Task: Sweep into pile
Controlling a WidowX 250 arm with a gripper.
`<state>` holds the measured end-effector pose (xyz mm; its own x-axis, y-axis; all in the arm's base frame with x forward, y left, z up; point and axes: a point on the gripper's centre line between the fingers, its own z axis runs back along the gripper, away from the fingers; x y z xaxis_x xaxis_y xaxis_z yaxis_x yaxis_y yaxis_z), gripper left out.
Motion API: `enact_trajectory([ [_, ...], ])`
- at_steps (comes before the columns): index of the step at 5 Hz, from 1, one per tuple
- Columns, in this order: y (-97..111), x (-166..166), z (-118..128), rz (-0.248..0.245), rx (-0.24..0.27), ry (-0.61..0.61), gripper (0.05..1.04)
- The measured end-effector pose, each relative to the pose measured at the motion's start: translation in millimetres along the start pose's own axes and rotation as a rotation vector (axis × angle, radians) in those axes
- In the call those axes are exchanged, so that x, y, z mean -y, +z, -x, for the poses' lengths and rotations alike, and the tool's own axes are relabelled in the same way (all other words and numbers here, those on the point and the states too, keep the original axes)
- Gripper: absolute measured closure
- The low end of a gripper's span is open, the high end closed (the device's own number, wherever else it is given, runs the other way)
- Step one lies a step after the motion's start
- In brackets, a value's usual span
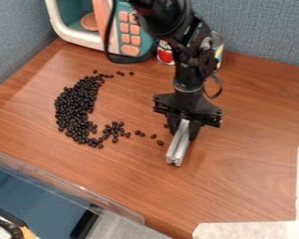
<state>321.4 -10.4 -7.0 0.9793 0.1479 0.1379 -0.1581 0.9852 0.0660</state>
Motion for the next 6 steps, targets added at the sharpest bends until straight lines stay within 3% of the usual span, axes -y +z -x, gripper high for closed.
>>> enact_trajectory([
  [3, -3.1, -52.9, 3.4, -0.048, -0.022, 0.022, 0.712],
  [6, -7.1, -90.8, 2.9, -0.096, -0.068, -0.122, 0.712],
])
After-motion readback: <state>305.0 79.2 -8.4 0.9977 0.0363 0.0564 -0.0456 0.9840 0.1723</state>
